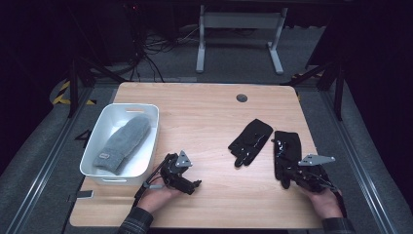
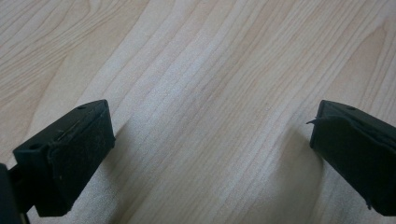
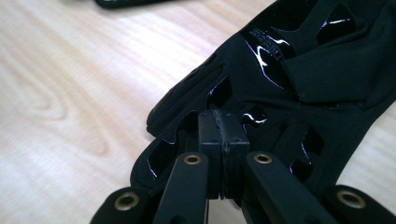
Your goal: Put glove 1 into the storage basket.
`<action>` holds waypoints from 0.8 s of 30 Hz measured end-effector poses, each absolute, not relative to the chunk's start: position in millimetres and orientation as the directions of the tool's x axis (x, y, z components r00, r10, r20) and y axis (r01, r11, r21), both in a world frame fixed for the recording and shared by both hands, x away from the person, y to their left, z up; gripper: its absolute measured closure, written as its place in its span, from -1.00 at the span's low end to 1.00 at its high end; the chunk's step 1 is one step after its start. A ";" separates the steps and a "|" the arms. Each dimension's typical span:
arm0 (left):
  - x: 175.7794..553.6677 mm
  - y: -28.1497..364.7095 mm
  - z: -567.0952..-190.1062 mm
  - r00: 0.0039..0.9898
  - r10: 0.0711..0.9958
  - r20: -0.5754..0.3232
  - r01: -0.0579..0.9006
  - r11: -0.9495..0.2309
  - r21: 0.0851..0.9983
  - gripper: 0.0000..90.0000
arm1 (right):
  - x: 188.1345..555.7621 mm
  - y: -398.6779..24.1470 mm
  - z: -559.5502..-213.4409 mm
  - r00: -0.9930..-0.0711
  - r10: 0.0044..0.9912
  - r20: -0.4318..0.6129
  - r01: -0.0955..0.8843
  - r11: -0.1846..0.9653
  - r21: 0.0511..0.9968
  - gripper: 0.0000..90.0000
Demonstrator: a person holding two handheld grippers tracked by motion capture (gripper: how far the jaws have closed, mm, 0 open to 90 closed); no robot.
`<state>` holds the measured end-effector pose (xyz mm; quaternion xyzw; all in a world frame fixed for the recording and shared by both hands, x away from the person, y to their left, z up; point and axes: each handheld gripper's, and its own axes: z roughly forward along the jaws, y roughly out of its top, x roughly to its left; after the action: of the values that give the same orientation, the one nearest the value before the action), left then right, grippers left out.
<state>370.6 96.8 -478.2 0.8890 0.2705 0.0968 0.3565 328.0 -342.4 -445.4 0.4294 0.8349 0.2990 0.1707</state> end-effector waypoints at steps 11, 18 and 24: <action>370.6 96.9 -478.2 0.835 0.550 -0.021 0.412 -0.600 0.686 -1.00 | 354.8 -305.2 -430.7 -0.647 0.762 -0.016 0.527 0.462 0.713 1.00; 370.4 96.9 -478.2 0.835 0.550 -0.021 0.412 -0.600 0.686 -1.00 | 381.2 -267.5 -431.9 -0.699 0.715 -0.019 0.487 0.495 0.720 1.00; 370.5 96.9 -478.2 0.835 0.550 -0.021 0.412 -0.600 0.686 -1.00 | 398.9 -252.5 -435.9 -0.706 0.707 -0.021 0.480 0.500 0.721 1.00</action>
<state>370.5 96.9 -478.2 0.8891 0.2704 0.0968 0.3563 398.9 -252.5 -435.9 0.3486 0.8514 0.3583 0.1589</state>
